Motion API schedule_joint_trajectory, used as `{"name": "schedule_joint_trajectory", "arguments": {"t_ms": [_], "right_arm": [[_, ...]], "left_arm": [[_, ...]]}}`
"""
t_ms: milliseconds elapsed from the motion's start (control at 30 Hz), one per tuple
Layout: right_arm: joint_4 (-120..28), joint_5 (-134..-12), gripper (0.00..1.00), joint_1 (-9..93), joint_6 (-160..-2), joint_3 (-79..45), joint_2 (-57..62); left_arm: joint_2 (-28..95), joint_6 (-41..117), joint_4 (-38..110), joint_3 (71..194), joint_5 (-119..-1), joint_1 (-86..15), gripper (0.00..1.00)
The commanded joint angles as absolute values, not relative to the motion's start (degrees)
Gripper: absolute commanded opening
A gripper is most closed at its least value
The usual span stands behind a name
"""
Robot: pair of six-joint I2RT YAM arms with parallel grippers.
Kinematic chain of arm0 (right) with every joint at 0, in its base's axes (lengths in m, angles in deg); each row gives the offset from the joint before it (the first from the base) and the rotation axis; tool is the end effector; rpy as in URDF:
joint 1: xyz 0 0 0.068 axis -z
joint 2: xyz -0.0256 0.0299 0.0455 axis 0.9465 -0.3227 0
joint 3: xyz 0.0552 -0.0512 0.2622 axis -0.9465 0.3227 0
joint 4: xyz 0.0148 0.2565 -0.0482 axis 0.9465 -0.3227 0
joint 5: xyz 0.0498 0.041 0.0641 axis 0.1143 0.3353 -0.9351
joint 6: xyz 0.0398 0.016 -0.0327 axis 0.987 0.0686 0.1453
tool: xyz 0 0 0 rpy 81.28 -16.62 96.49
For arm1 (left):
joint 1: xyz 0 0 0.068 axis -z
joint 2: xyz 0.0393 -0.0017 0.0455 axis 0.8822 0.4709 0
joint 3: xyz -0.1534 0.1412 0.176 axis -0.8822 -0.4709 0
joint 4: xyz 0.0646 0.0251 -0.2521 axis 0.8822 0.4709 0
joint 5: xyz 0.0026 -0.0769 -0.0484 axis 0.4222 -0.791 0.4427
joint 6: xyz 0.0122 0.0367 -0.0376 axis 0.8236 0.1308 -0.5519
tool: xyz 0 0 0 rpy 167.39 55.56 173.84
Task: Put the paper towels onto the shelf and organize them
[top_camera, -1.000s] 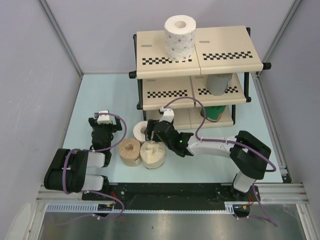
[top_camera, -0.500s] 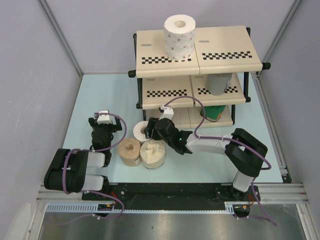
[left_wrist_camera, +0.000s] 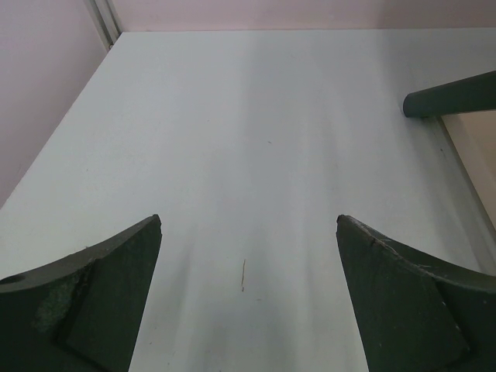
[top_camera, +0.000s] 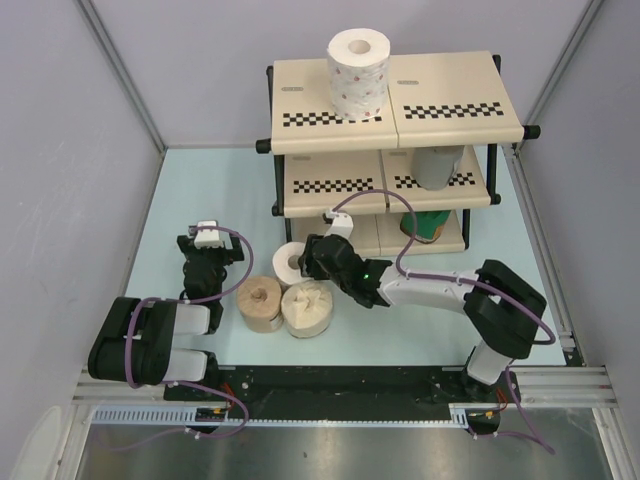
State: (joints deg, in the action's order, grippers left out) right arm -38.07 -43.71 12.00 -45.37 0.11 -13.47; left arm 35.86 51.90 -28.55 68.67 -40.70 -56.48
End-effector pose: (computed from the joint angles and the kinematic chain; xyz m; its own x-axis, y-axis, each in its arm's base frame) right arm 0.2024 0.3130 0.2157 -0.6193 0.1809 -0.7640 -0.2884 0.8527 0.4357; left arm 0.2156 -0.0136 0.1595 -0.0455 0.0470 -0.9979 -0.1004 0.9936 0.0513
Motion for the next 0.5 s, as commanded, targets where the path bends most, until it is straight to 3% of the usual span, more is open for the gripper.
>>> {"name": "schedule_joint_trajectory", "arguments": {"t_ms": [0,467], "right_arm": [[-47.4,-38.9,0.49,11.8,-46.8,0.5,-7.7],[-56.5,-35.7,0.48,16.5,-44.2,13.7,15.5]], "left_arm": [[35.0,51.6,-30.7,69.4,-41.9,-56.7,1.00],[35.0,51.5,-30.8,69.4,-41.9,-56.7,1.00]]}}
